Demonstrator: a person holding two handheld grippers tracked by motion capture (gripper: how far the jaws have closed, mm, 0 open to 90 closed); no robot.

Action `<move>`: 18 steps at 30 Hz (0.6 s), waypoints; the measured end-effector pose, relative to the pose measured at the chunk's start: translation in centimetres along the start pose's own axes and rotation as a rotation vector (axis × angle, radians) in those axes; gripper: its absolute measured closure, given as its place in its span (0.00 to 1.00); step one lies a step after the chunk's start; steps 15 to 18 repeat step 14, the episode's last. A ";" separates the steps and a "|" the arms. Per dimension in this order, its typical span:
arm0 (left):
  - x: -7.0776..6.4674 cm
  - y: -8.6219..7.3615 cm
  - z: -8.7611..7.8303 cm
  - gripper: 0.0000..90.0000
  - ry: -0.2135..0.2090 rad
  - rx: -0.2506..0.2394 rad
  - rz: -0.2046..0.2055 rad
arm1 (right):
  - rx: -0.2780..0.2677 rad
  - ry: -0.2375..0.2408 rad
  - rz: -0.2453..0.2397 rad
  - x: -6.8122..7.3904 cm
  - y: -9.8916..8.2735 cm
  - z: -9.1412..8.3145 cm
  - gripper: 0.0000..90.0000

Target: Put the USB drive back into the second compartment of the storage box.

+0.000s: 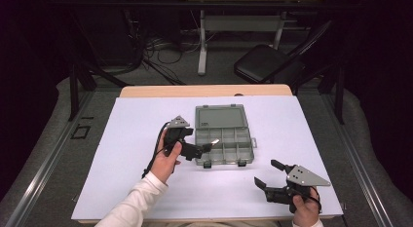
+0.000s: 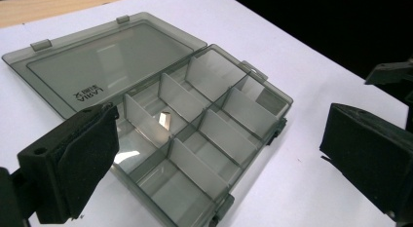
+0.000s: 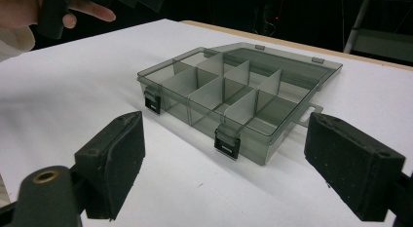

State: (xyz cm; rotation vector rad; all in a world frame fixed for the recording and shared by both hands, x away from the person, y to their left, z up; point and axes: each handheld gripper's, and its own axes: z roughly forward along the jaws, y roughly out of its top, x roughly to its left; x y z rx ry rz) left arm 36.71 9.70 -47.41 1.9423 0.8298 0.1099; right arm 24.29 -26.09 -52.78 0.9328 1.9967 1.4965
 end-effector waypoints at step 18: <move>-0.3 -2.7 -4.5 0.00 0.032 -0.062 0.072 | 0.003 -0.006 0.002 0.1 -0.1 0.0 0.16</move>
